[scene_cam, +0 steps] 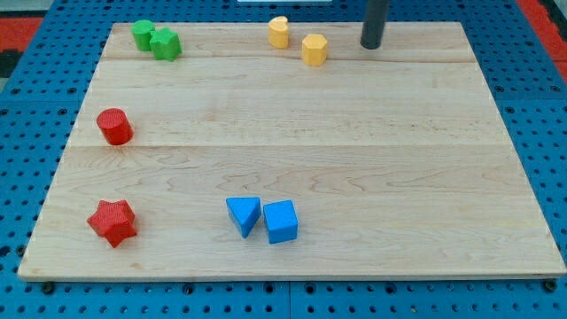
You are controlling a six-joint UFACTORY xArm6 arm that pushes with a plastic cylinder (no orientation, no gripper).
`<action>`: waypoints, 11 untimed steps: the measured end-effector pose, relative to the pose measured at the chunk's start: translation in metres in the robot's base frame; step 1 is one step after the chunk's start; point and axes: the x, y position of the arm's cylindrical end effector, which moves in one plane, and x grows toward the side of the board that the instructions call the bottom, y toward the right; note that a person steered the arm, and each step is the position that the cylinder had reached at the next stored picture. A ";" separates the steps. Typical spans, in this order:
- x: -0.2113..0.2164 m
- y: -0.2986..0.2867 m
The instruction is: Push the yellow heart to the top center of the board
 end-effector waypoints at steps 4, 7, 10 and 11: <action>0.007 -0.144; -0.036 -0.222; -0.049 -0.187; -0.034 -0.142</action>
